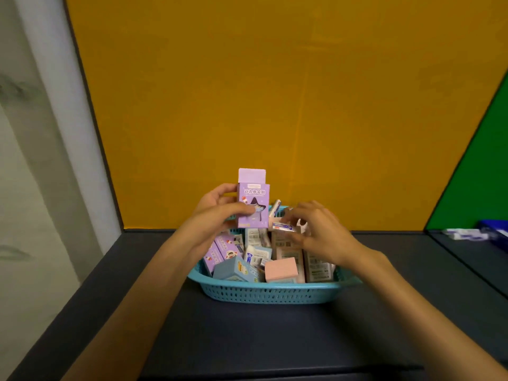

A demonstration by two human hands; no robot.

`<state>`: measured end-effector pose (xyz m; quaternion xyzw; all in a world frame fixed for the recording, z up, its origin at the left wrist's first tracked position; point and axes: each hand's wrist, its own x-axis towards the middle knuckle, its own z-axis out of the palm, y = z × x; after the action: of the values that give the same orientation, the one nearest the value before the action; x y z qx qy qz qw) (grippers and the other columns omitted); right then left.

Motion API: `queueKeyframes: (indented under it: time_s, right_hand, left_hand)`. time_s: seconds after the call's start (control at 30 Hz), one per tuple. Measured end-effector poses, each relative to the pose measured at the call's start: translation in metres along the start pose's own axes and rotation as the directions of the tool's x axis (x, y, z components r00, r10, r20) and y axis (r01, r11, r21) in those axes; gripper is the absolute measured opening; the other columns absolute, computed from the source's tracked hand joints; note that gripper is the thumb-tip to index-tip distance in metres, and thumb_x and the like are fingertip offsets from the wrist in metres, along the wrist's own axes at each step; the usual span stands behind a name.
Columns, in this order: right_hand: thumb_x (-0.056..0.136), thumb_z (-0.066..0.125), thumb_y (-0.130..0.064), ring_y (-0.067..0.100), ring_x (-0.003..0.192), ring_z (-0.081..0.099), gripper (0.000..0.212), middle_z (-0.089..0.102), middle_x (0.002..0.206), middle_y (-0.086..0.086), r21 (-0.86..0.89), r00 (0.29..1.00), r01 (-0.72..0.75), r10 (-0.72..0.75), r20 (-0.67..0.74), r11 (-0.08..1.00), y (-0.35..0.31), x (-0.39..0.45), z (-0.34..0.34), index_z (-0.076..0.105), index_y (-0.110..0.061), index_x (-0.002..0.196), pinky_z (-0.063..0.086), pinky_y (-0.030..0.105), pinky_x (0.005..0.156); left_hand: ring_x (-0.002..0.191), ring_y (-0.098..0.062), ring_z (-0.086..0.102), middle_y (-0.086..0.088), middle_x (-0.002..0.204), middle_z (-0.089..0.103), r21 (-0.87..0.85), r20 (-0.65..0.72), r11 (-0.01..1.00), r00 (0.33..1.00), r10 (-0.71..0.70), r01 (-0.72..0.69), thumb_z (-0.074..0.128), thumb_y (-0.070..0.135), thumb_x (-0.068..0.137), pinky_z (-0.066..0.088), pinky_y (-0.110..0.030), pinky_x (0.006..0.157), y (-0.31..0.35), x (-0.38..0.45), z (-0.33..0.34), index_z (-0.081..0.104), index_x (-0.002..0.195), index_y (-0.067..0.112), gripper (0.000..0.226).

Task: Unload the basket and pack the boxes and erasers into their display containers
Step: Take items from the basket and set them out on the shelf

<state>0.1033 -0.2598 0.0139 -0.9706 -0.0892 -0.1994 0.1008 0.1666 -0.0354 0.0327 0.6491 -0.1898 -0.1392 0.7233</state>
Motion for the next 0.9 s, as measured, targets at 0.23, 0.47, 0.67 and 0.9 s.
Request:
queueKeyframes:
  time_s: [0.23, 0.47, 0.67, 0.9]
  right_hand:
    - [0.091, 0.068, -0.039, 0.010, 0.093, 0.052, 0.021, 0.061, 0.098, -0.009, -0.001, 0.993, -0.116, 0.116, -0.028, 0.993, 0.044, -0.072, -0.038, 0.070, -0.027, 0.107, 0.039, 0.028, 0.076]
    - [0.093, 0.067, -0.034, 0.011, 0.090, 0.052, 0.018, 0.057, 0.095, -0.009, -0.049, 0.970, -0.242, 0.241, -0.037, 0.969, 0.112, -0.171, -0.080, 0.069, -0.025, 0.109, 0.046, 0.031, 0.077]
    - [0.095, 0.065, -0.032, 0.007, 0.093, 0.051, 0.018, 0.056, 0.098, -0.013, -0.024, 0.952, -0.306, 0.306, -0.022, 0.952, 0.171, -0.262, -0.118, 0.067, -0.029, 0.113, 0.043, 0.028, 0.078]
    - [0.094, 0.066, -0.032, 0.011, 0.094, 0.060, 0.016, 0.059, 0.098, -0.011, 0.019, 0.923, -0.382, 0.383, -0.026, 0.924, 0.248, -0.369, -0.153, 0.069, -0.032, 0.109, 0.051, 0.038, 0.081]
  left_hand:
    - [0.095, -0.019, 0.074, -0.002, 0.105, 0.076, 0.109, 0.119, 0.994, 0.993, 0.020, -0.033, 0.081, 0.007, 0.076, 0.059, -0.033, 0.079, -0.002, -0.004, 0.072, 0.062, 0.117, 0.016, 0.046]
    - [0.096, -0.018, 0.073, -0.003, 0.108, 0.074, 0.165, 0.243, 0.984, 0.970, 0.028, -0.070, 0.080, 0.012, 0.081, 0.059, -0.034, 0.086, -0.008, -0.016, 0.177, 0.066, 0.118, 0.017, 0.040]
    - [0.096, -0.018, 0.072, -0.009, 0.109, 0.074, 0.171, 0.264, 0.983, 0.964, 0.026, -0.073, 0.078, 0.005, 0.081, 0.057, -0.034, 0.087, -0.026, -0.033, 0.276, 0.065, 0.117, 0.010, 0.039]
    - [0.103, -0.021, 0.071, -0.007, 0.113, 0.073, 0.192, 0.327, 0.978, 0.945, 0.011, -0.078, 0.080, 0.007, 0.081, 0.053, -0.033, 0.096, -0.066, -0.059, 0.390, 0.065, 0.117, 0.011, 0.039]
